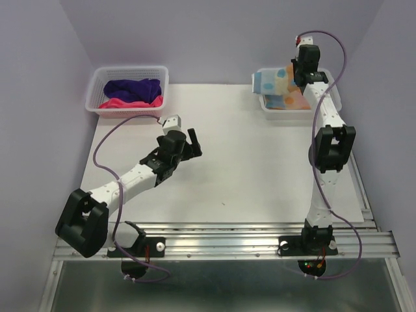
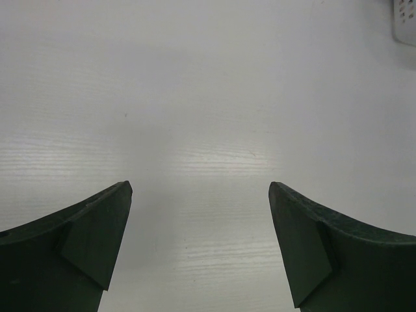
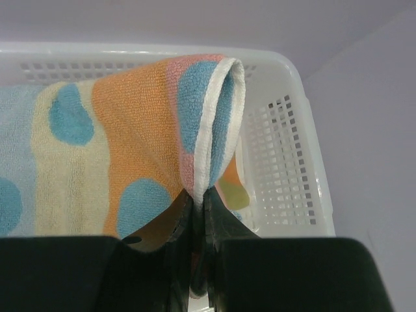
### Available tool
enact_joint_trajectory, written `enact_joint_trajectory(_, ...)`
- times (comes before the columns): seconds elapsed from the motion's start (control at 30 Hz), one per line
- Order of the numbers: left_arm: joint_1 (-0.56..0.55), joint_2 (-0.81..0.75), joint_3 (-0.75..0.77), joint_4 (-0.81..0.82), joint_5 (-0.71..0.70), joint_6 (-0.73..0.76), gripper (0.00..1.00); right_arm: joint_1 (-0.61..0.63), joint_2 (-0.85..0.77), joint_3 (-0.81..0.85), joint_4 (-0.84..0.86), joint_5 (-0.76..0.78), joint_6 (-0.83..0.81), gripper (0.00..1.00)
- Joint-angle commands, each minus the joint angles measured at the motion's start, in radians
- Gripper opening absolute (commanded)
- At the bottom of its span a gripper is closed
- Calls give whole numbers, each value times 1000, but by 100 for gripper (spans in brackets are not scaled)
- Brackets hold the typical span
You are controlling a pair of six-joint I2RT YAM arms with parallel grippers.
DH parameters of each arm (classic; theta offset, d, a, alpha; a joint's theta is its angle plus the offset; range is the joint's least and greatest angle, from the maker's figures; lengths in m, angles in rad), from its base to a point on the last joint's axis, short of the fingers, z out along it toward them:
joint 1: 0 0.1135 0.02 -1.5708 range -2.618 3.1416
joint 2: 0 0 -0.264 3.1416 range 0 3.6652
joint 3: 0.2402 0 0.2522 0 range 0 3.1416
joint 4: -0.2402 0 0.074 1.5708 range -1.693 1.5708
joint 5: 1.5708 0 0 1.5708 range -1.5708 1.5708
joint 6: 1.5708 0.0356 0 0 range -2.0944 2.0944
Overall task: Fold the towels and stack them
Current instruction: Neatly place the folded towel into the bin
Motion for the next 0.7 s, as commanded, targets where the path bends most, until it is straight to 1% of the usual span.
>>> enact_joint_trajectory(0.0, 2, 2, 43, 8, 7, 19, 99, -21, 13, -32, 68, -39, -6, 2)
enact_joint_trajectory(0.27, 4, 20, 52, 14, 9, 27, 99, -38, 53, -35, 74, -51, -8, 2)
enact_joint_trajectory(0.67, 4, 37, 64, 11, 1, 24, 99, -84, 52, -52, 85, -47, -18, 2)
